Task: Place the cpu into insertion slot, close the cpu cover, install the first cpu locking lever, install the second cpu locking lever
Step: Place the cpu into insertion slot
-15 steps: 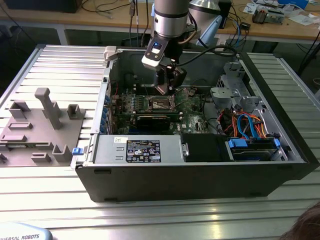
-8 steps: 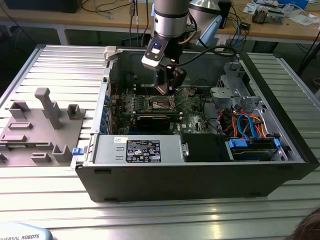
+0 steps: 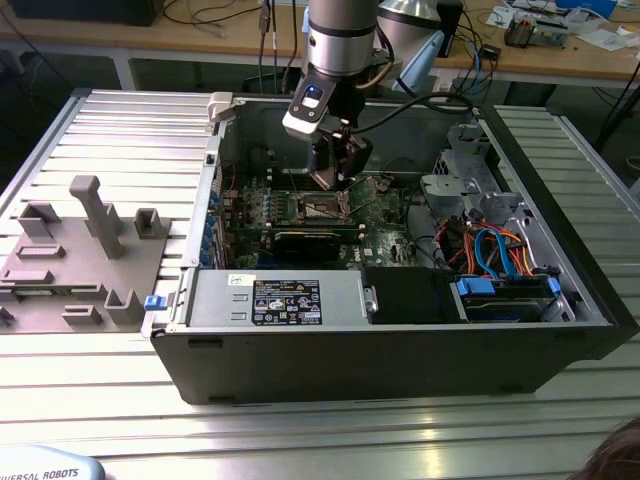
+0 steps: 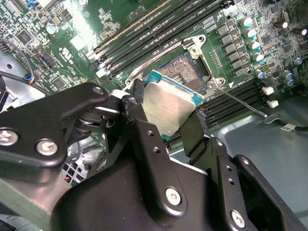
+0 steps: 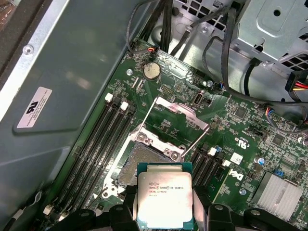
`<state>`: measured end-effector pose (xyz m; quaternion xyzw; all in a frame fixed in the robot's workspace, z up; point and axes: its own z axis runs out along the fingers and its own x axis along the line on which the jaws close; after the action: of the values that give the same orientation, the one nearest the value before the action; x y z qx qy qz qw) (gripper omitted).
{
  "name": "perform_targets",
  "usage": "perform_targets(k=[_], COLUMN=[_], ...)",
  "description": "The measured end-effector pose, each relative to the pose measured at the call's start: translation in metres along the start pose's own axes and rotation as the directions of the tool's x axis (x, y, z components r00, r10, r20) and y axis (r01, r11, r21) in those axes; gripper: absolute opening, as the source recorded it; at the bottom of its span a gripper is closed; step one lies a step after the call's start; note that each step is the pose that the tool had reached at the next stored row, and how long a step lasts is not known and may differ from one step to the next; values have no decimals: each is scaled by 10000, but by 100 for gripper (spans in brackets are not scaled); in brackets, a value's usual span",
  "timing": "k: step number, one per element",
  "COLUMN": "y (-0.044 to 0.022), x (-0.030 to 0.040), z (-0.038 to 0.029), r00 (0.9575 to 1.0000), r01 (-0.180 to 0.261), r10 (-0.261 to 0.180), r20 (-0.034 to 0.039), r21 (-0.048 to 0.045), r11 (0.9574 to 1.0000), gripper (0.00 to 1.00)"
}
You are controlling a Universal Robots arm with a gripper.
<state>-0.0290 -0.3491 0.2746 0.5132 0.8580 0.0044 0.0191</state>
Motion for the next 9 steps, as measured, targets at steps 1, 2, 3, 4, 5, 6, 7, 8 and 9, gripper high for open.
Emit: perform_targets(k=[1,2,3,4,5,6,7,8,9], y=[0,0,0,0,0,0,0,0,0], x=[0,0,0,0,0,0,0,0,0], z=[1,2,2,2,3,3,3,4,4], r00=[10000,10000,10000,10000,10000,10000,10000,10000,10000], r01=[-7,-12,-15,-17,-21,-24,-27,-30,-40], r10=[7,12,15,17,21,24,27,30,40], r20=[0,0,0,0,1,1,1,1,1], r21=[0,0,0,0,0,1,1,1,1], r11=[10000,10000,10000,10000,10000,10000,10000,10000,10000], gripper=[54,54,54,54,54,54,54,54,54])
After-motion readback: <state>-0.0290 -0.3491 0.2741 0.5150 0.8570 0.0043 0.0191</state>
